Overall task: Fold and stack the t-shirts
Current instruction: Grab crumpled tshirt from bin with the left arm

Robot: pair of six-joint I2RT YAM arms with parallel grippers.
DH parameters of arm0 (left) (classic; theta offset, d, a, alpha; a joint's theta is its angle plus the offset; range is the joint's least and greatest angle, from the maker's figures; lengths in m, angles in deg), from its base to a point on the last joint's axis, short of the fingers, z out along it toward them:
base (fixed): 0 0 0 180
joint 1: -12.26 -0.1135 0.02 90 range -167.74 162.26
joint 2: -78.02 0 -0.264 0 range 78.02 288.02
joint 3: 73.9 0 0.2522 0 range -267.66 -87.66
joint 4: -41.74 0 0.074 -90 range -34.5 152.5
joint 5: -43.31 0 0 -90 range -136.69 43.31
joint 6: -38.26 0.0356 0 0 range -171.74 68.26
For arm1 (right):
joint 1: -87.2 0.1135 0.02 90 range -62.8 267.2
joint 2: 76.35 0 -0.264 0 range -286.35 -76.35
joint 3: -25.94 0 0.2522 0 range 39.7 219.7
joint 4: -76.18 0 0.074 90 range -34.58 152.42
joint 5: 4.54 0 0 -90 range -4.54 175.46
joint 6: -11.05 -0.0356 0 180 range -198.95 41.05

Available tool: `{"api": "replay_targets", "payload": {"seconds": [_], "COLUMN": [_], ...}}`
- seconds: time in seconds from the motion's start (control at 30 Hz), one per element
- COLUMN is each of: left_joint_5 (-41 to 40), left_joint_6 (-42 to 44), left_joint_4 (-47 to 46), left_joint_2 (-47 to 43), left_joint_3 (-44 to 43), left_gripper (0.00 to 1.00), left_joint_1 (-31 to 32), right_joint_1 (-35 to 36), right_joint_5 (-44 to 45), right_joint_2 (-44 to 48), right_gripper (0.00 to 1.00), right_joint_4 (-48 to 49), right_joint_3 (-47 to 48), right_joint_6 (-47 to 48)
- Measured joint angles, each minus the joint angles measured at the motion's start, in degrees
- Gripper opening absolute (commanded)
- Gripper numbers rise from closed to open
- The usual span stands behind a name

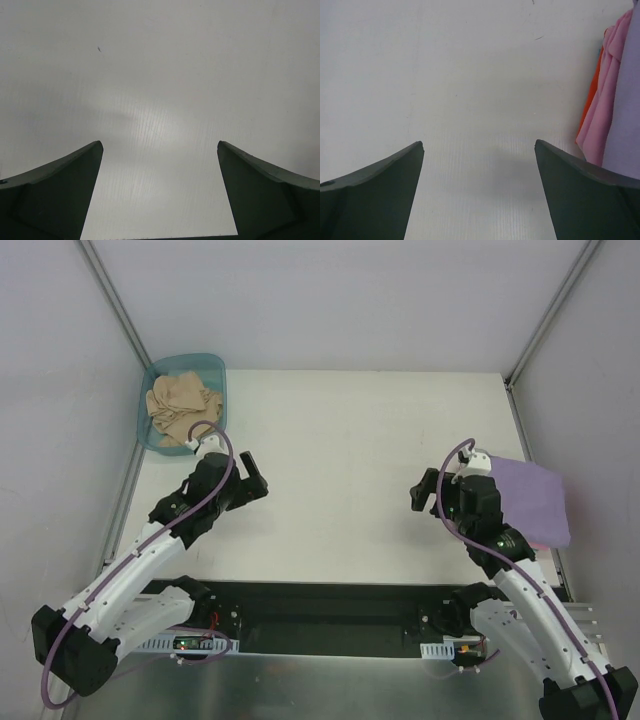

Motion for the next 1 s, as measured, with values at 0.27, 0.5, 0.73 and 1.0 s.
{"api": "replay_targets", "payload": {"seconds": [0.27,0.5,0.73,1.0], "left_joint_5": [-3.21,-4.26,-2.97,-2.64], "left_joint_6": [1.03,3.85,8.79,13.7], "left_joint_4": [0.46,1.07,0.79,-0.61], "left_joint_2": [2.91,13.0,29.16,56.0], "left_joint_3": [-1.18,-10.73,-27.34,-51.87], "left_gripper": [0.99,0.99,0.99,0.99], "left_joint_1": [-0.09,-8.46,-23.54,-33.29], "right_joint_1": [0.0,0.0,0.0,-0.02], "right_joint_5": [0.55,3.23,4.98,5.81], "right_joint_2": [-1.77,-6.56,-11.43,-14.56], "right_gripper": [0.97,0.97,0.97,0.97], "right_joint_4": [0.39,-0.59,0.55,0.98], "right_joint_3": [0.0,1.07,2.32,2.4], "right_joint_6": [0.02,0.76,2.05,3.43]}}
